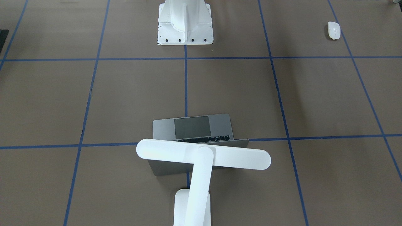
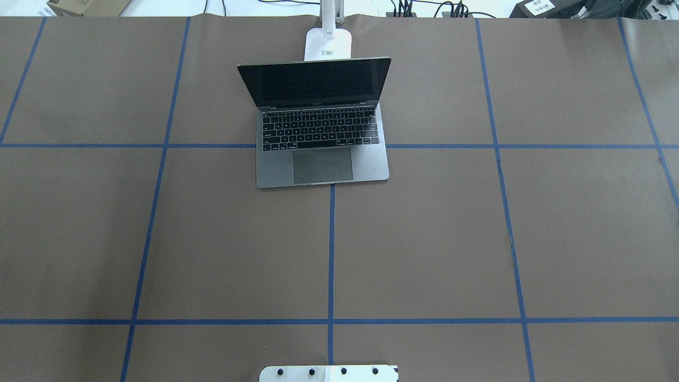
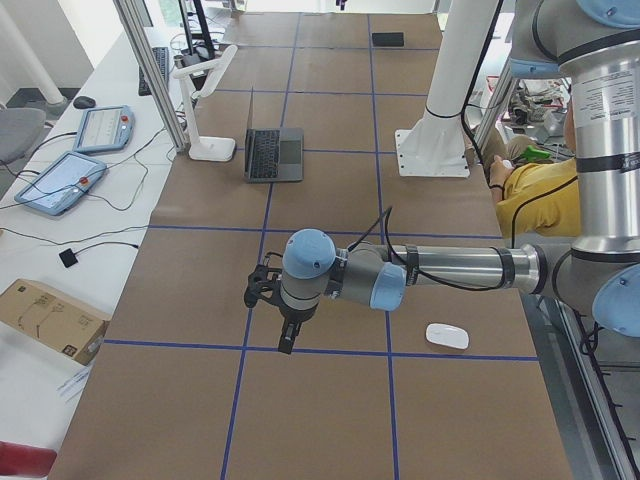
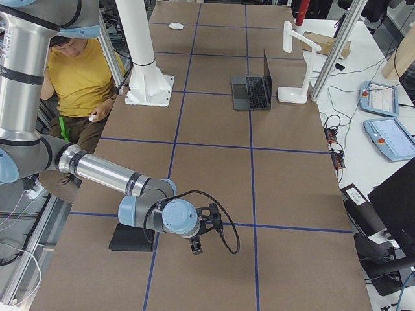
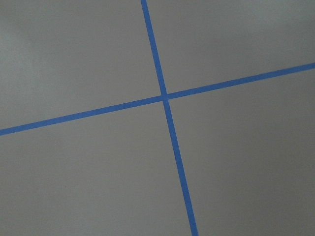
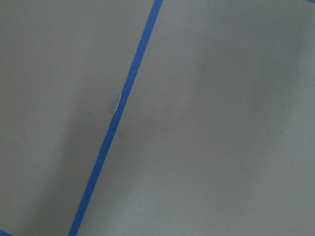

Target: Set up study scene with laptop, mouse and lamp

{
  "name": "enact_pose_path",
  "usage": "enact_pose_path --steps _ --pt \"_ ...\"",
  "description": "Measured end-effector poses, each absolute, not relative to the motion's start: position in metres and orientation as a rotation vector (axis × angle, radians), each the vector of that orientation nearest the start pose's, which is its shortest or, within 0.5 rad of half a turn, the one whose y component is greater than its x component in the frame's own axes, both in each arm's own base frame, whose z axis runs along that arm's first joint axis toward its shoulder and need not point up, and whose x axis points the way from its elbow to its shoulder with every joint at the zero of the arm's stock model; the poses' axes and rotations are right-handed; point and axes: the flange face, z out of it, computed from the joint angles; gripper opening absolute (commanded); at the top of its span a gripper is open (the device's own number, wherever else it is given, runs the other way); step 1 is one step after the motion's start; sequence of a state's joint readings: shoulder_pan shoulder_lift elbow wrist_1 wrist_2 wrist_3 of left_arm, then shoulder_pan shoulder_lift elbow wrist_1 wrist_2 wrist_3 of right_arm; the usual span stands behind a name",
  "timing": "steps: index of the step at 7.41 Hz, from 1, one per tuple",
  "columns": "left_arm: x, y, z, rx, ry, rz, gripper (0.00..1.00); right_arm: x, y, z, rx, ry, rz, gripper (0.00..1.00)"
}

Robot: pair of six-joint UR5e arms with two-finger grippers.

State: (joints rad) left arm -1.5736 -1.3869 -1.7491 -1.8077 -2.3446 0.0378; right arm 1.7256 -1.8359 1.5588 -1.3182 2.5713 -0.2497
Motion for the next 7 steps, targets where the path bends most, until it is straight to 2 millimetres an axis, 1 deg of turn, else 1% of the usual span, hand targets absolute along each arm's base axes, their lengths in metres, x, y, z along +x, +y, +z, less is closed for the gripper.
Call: enact_pose_path --steps 1,2,3,5,6,7 --pt "-0.065 -0.427 0.636 0.221 0.768 0.112 1.00 0.108 -0.358 0.731 0.141 -1.003 0.027 1.00" --pt "-0.070 -0.422 0.647 0.205 0.765 0.093 1.00 0.110 -0.358 0.732 0.114 -0.982 0.079 1.00" --pt "-0.078 -0.414 0.655 0.199 0.755 0.068 1.00 0.114 -0.352 0.740 0.093 -0.911 0.098 1.00" --pt "-0.093 -0.401 0.659 0.190 0.746 0.032 1.00 0.123 -0.342 0.752 0.064 -0.751 0.114 1.00" --pt "-0.095 -0.394 0.668 0.147 0.749 0.042 1.00 0.122 -0.338 0.758 0.052 -0.753 0.119 1.00" --pt "-0.096 -0.389 0.675 0.091 0.754 0.075 1.00 0.119 -0.336 0.761 0.048 -0.792 0.115 1.00"
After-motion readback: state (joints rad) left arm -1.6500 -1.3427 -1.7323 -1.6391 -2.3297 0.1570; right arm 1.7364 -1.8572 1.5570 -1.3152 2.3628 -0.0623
